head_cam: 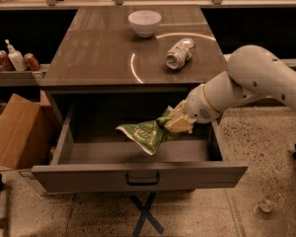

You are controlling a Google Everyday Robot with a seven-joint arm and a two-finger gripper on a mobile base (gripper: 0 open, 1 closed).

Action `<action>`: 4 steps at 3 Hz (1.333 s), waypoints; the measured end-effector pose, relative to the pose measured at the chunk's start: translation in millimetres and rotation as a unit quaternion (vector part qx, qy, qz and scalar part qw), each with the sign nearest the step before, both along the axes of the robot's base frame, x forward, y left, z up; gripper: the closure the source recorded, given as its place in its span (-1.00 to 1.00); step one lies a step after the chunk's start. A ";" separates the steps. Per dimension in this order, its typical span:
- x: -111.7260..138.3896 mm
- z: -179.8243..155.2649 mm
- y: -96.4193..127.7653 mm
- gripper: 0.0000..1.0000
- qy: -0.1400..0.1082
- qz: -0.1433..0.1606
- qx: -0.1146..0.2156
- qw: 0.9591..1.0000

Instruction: Place green jalapeno chip bag into top drawer

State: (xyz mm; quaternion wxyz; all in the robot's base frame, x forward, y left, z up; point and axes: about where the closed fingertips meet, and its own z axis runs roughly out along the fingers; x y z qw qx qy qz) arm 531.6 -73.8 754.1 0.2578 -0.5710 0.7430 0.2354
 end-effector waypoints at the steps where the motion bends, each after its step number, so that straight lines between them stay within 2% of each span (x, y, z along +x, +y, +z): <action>1: 1.5 -2.0 -12.5 -0.47 0.000 -0.020 0.003 1.000; 2: 0.1 -0.4 -16.6 -0.90 0.004 -0.031 0.001 1.000; 3: -8.8 11.5 -32.6 -1.00 -0.002 -0.048 -0.010 0.999; 4: -33.8 20.8 -60.3 -1.00 0.003 -0.062 -0.032 0.998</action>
Offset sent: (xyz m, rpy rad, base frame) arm -0.0008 -0.0256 0.0032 -0.0031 0.0145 -0.0983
